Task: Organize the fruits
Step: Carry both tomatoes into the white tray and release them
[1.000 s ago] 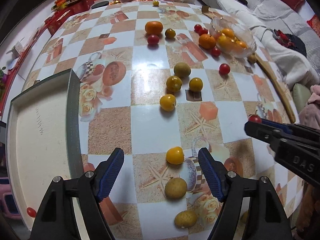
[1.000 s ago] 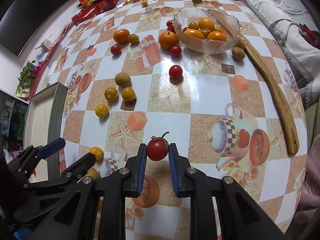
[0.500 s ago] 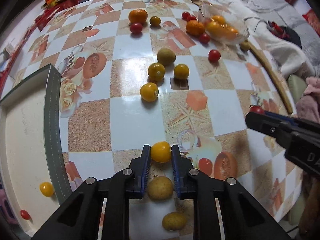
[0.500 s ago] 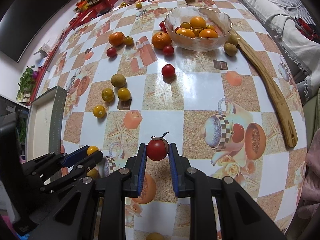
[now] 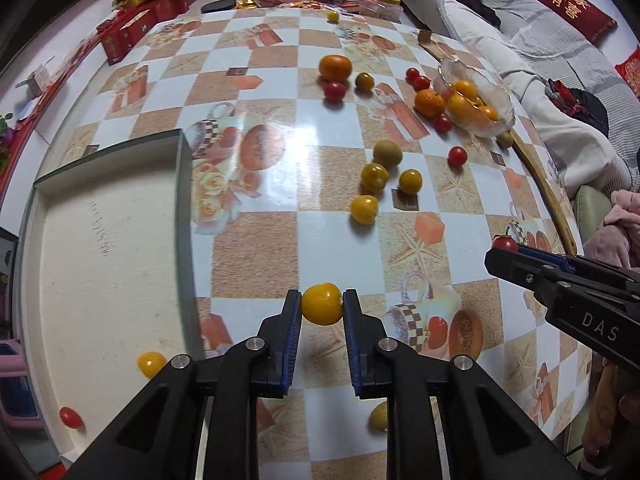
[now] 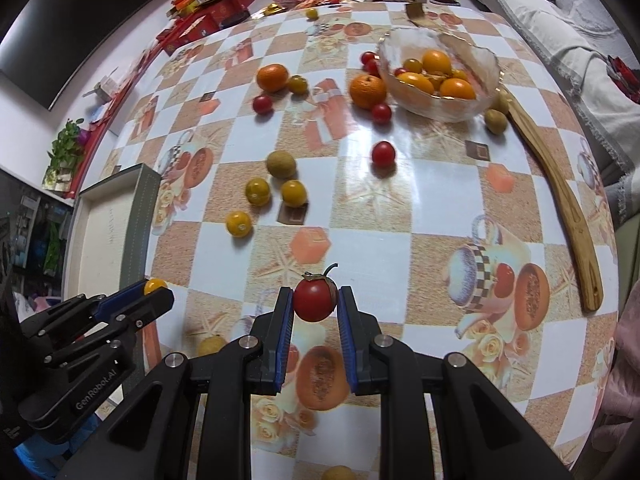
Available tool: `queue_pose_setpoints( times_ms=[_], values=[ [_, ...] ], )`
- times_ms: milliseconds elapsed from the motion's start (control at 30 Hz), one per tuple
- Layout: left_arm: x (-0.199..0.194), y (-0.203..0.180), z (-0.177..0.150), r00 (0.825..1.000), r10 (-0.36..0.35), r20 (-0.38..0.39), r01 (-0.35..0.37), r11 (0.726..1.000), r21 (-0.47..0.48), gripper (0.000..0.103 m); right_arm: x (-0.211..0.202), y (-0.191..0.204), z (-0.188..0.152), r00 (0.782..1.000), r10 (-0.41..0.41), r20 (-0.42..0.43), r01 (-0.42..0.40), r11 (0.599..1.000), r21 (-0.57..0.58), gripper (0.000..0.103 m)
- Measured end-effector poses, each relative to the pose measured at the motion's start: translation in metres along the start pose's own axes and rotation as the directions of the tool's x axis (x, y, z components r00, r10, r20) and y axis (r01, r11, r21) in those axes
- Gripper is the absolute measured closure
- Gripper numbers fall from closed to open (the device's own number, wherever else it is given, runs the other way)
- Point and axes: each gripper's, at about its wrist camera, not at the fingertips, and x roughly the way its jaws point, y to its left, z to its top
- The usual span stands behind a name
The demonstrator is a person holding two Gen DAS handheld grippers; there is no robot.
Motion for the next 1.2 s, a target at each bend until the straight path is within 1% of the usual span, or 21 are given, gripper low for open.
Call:
queue_pose_setpoints(
  times_ms=[333,533,633,767,933,1067,1200],
  values=[
    [-0.015,0.045,-0.007,0.999,0.036,0.029,-0.034,0.996,-0.079,0.081,0.007,0.046,0.008,1.0,0.024,-0.008,-0.025,0.996,-0.09,0.079],
    [-0.025,0.081,-0.012,0.996,0.077,0.042,-0.07,0.988,-0.139,0.081,0.014,0.084,0.015,0.998,0.051,-0.021,-0.054,0.987,-0.15,0.079],
    [-0.029,0.104,-0.016,0.993,0.107,0.048,-0.097,0.979,-0.179,0.081,0.019,0.106,0.019,0.997,0.072,-0.032,-0.077,0.98,-0.183,0.079],
    [-0.033,0.139,-0.022,0.986,0.163,0.046,-0.148,0.96,-0.238,0.081,0.029,0.141,0.027,0.993,0.105,-0.051,-0.114,0.964,-0.24,0.079],
    [-0.028,0.178,-0.036,0.974,0.225,0.013,-0.211,0.931,-0.298,0.081,0.048,0.179,0.037,0.987,0.14,-0.08,-0.157,0.947,-0.279,0.079],
    [-0.019,0.199,-0.046,0.967,0.252,-0.021,-0.245,0.914,-0.323,0.081,0.066,0.205,0.043,0.983,0.151,-0.106,-0.177,0.933,-0.314,0.079],
    [-0.015,0.209,-0.052,0.962,0.269,-0.039,-0.267,0.905,-0.331,0.081,0.086,0.224,0.046,0.982,0.135,-0.13,-0.172,0.922,-0.346,0.079]
  ],
)
